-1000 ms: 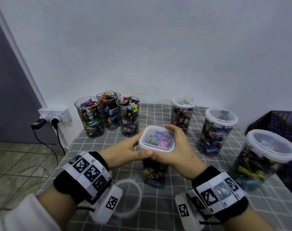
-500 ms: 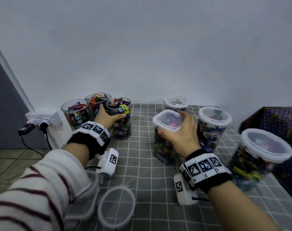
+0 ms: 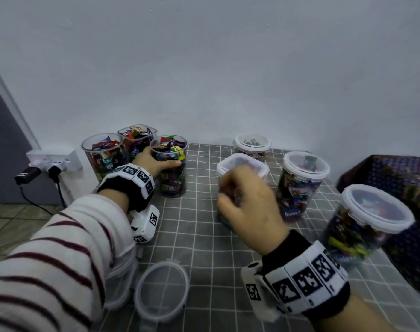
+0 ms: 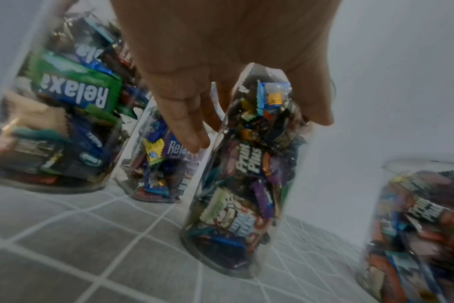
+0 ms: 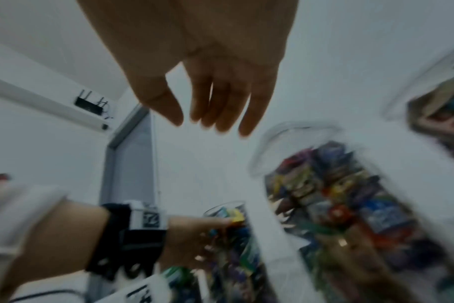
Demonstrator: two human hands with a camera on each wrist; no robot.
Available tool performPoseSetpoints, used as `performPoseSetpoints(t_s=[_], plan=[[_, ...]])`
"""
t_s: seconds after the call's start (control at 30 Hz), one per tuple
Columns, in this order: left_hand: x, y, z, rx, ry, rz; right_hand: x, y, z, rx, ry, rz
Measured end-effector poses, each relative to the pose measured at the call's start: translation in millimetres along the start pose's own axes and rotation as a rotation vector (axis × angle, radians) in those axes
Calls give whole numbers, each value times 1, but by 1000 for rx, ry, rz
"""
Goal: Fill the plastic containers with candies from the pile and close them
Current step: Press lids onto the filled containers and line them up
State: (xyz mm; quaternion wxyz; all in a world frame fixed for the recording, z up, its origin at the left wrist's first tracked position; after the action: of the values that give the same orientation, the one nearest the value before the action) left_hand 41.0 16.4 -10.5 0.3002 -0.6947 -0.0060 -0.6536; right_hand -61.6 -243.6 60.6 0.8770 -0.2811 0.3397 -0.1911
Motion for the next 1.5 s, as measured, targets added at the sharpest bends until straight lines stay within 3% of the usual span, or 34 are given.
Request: performPoseSetpoints(t_s=[0.1, 0.17, 0.23, 0.37, 0.47, 0.6, 0.7, 0.77, 0.9, 1.03, 1.17, 1.5], plan=[[2, 3, -7, -72, 24, -12, -18, 64, -23, -706, -54, -190], [2, 7, -10, -144, 44, -25, -19, 99, -50, -1056, -86, -318], [12, 11, -22, -229, 75, -45, -20, 121, -69, -1231, -105, -335], [11, 10, -33, -288, 106, -47, -23, 141, -88, -1350, -180, -354], [13, 8, -43, -318, 89, -9, -26, 145, -95, -1380, -186, -376], [17, 8, -60, -326, 75, 2, -34, 142, -92, -1302, -194, -394], [16, 8, -70, -356, 81, -34, -33, 124, -87, -1249, -107, -340], [14, 8, -78, -383, 75, -40, -32, 104, -77, -1136, -44, -271], [9, 12, -95, -431, 85, -88, -37, 48, -37, -762, -24, -177], [20, 17, -121, -469, 138, -105, -45, 6, -7, -558, -29, -140], [30, 24, -147, -529, 205, -131, -45, 6, 6, -561, -9, -200], [26, 38, -178, -603, 167, -178, -41, 14, -2, -759, 61, -270]])
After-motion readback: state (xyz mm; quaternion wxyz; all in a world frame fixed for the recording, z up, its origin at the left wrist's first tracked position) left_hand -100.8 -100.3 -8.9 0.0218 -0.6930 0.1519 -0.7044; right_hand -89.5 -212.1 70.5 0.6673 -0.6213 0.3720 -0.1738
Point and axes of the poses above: each hand's wrist, its own z-axis towards the middle knuckle, its own y-axis out of the palm, x = y × z, the point moved 7 cm from there along z, towards the middle knuckle, and after that the axes turned 4 degrees about -z, right-handed, at the moved point
